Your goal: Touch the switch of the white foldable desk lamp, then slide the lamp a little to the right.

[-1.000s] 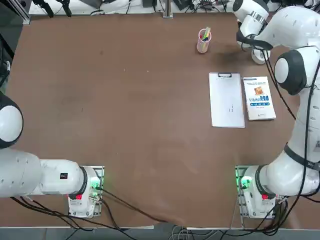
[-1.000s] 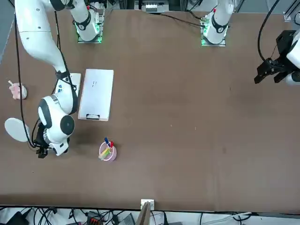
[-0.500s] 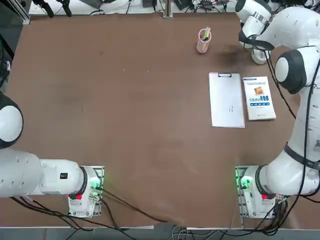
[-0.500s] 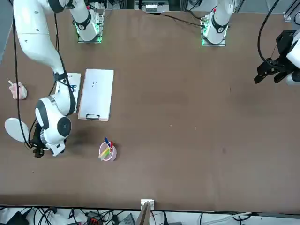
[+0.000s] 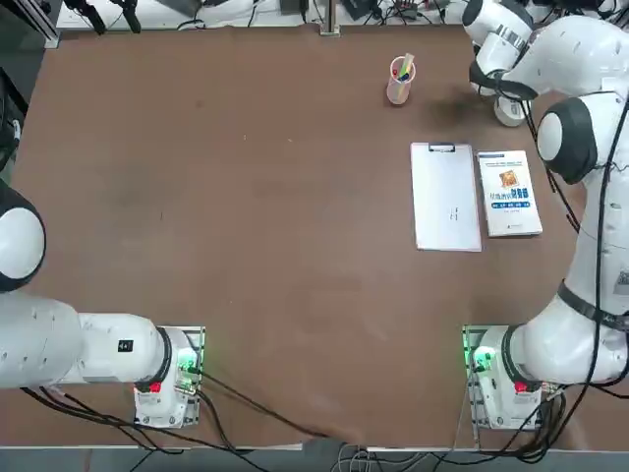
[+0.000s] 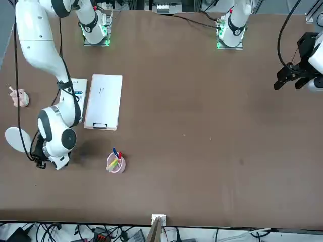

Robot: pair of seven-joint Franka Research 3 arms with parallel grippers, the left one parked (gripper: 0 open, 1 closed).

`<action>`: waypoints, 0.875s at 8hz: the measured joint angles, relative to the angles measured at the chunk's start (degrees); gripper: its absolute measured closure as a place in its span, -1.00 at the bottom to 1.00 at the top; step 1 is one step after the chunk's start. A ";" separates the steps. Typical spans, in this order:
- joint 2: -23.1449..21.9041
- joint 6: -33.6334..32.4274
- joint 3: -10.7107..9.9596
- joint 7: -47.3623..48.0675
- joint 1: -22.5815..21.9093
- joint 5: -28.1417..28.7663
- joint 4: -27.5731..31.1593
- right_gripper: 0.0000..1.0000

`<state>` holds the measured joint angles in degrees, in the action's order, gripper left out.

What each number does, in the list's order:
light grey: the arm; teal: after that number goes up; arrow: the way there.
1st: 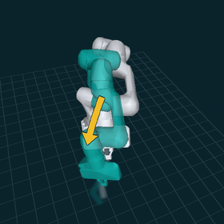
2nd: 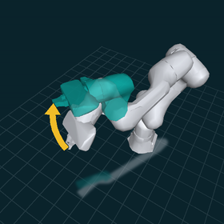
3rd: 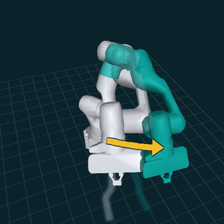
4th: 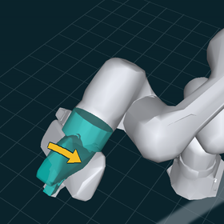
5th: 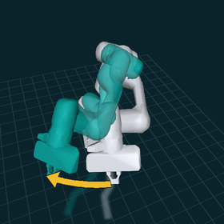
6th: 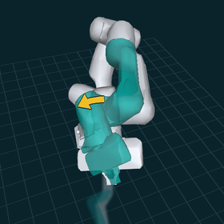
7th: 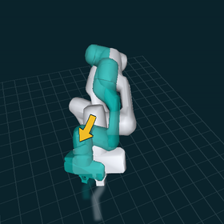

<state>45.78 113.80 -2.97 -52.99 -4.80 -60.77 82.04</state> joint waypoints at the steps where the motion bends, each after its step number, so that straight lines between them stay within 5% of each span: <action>1: 0.06 -0.06 0.00 0.00 -0.14 -0.02 -0.09 0.68; 7: -0.16 -1.66 0.02 -0.64 -0.22 0.20 -0.83 0.68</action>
<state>45.62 112.14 -2.95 -53.62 -5.03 -60.57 81.21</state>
